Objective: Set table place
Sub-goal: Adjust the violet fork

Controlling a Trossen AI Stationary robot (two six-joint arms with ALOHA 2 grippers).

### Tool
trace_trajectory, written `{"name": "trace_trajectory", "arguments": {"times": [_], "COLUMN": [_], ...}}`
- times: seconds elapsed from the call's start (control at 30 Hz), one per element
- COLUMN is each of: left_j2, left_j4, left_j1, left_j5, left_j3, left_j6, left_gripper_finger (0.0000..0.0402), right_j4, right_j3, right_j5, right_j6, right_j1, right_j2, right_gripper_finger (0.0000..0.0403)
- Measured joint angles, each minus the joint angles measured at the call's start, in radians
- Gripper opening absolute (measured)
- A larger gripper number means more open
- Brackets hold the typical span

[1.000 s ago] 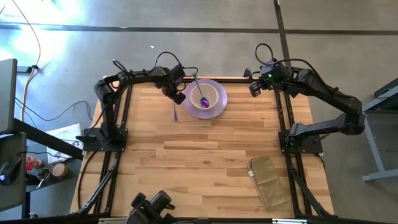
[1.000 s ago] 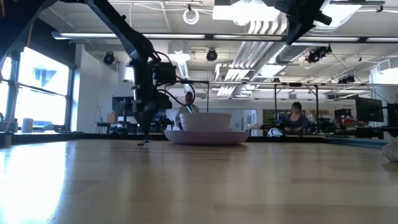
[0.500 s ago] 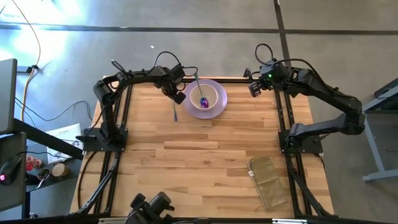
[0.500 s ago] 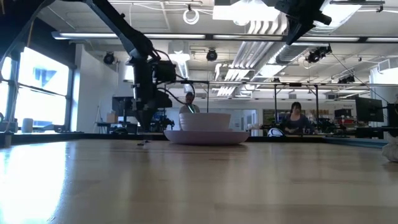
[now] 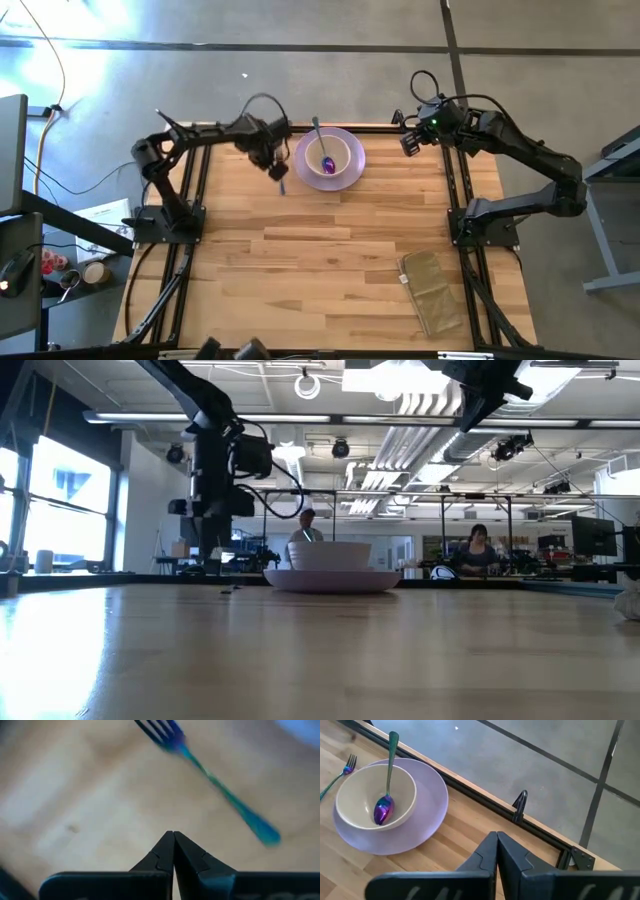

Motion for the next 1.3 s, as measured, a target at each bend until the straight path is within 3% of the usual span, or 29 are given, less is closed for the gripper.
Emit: {"name": "trace_trajectory", "arguments": {"times": [0.2,0.33,0.47,1.3], "left_j2": [-0.064,-0.071,-0.076,-0.069], "left_j4": [0.172,0.335,0.413,0.523], "left_j1": [-0.128,-0.164,-0.174,-0.172], "left_j5": [0.094,0.167,0.174,0.146], "left_j3": [-0.203,-0.296,-0.349,-0.356], "left_j6": [-0.143,-0.242,-0.295,-0.318], "left_gripper_finger": [0.0000,0.0000,0.0000,0.0000], "right_j4": [0.001,0.007,0.007,0.008], "right_j3": [0.000,0.000,0.000,0.000], "right_j5": [-0.005,-0.006,-0.007,-0.023], "right_j6": [-0.012,-0.026,-0.027,-0.026], "right_j1": [0.000,0.000,0.000,0.000], "right_j2": [0.000,0.000,0.000,0.000], "right_gripper_finger": [0.0000,0.0000,0.0000,0.0000]}}
